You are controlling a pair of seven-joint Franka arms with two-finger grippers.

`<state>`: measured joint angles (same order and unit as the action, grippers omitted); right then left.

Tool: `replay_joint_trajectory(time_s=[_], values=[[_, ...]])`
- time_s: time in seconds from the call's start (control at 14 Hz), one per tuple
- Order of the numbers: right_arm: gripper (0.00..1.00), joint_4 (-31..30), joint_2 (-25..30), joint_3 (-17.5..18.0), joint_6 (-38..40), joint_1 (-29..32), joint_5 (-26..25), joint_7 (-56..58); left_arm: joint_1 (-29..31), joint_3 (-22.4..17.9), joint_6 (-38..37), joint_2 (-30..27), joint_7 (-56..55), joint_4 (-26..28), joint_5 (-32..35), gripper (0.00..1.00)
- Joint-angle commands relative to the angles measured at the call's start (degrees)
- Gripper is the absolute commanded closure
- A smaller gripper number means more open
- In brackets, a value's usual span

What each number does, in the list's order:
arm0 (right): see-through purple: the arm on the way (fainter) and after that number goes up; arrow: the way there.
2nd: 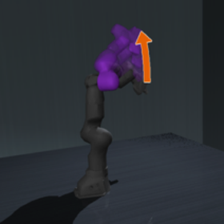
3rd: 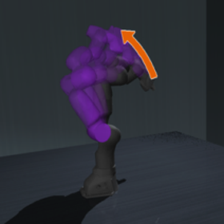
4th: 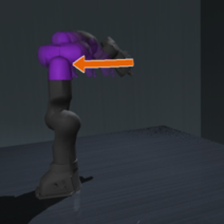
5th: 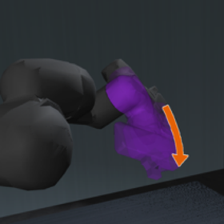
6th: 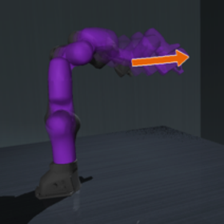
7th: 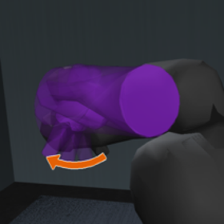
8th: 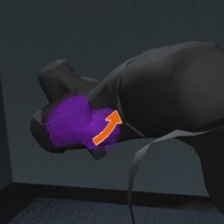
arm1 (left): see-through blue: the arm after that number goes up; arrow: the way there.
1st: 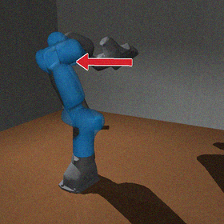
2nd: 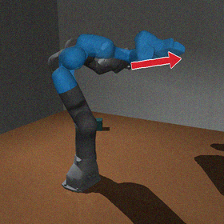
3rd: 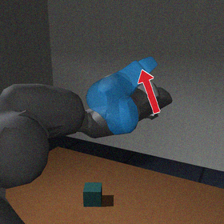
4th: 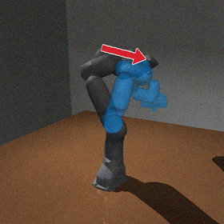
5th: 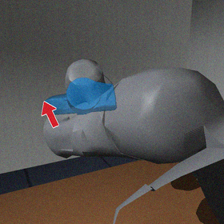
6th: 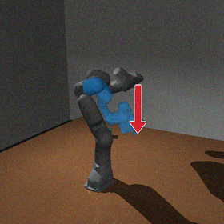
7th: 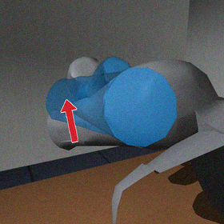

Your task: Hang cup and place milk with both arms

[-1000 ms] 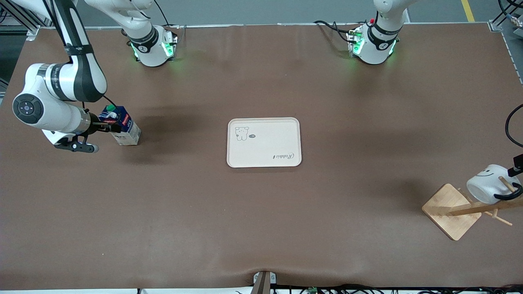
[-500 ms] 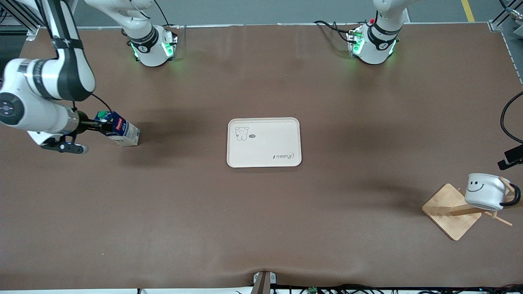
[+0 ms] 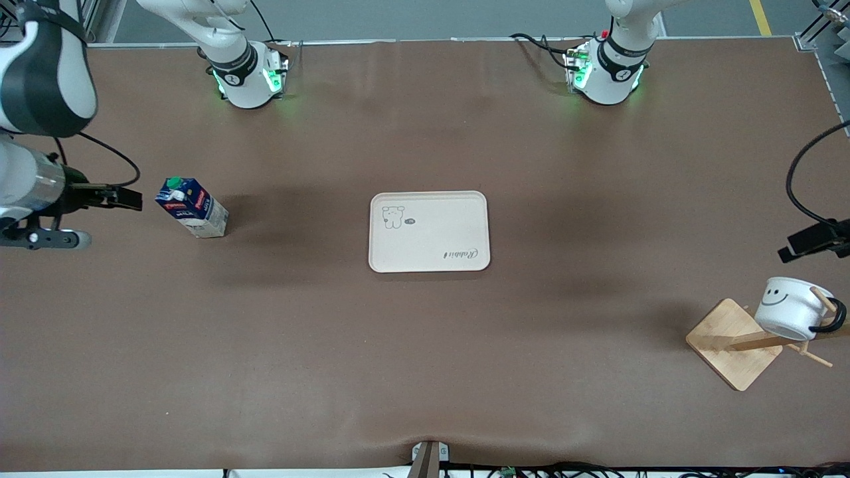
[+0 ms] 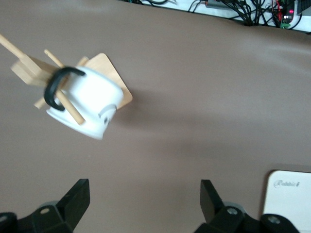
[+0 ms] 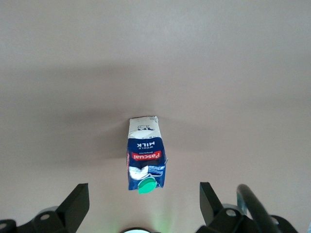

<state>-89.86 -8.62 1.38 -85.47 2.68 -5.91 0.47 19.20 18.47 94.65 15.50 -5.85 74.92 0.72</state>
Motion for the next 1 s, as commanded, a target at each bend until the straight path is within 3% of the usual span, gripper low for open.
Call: replay_joint_trajectory(time_s=[0.0, 0.21, 0.36, 0.5, 0.71, 0.93], values=[[0.0, 11.35, -3.42, 0.02, 5.83, 0.4, 0.02, 1.55, -1.71, 0.17, -2.36, -2.84, -3.9, 1.28, 1.13, 0.0], [0.0, 11.12, -2.1, -0.15, 6.37, 0.83, 0.11, 2.52, -2.42, 0.61, -3.33, -3.72, -3.47, 1.28, 1.13, 0.0], [0.0, 7.36, 2.27, -0.15, 4.27, 0.66, 1.94, 2.96, -3.73, -0.09, -4.47, -4.86, -2.77, 1.46, 1.04, 0.0], [0.0, 0.78, 8.16, 0.2, -0.64, -1.52, 2.39, 3.05, -6.8, -3.68, -5.35, -7.48, -1.11, 3.38, 1.04, 0.0], [0.0, -12.41, 15.81, -1.2, -9.44, 1.7, 6.51, 8.3, -11.19, -8.08, -5.97, -12.4, -1.1, 7.95, 1.04, 0.0], [0.0, -10.17, 15.48, -1.12, -7.17, 1.8, 6.61, 8.23, -15.15, -12.56, -6.05, -17.5, -1.01, 13.57, 1.04, 0.0]])
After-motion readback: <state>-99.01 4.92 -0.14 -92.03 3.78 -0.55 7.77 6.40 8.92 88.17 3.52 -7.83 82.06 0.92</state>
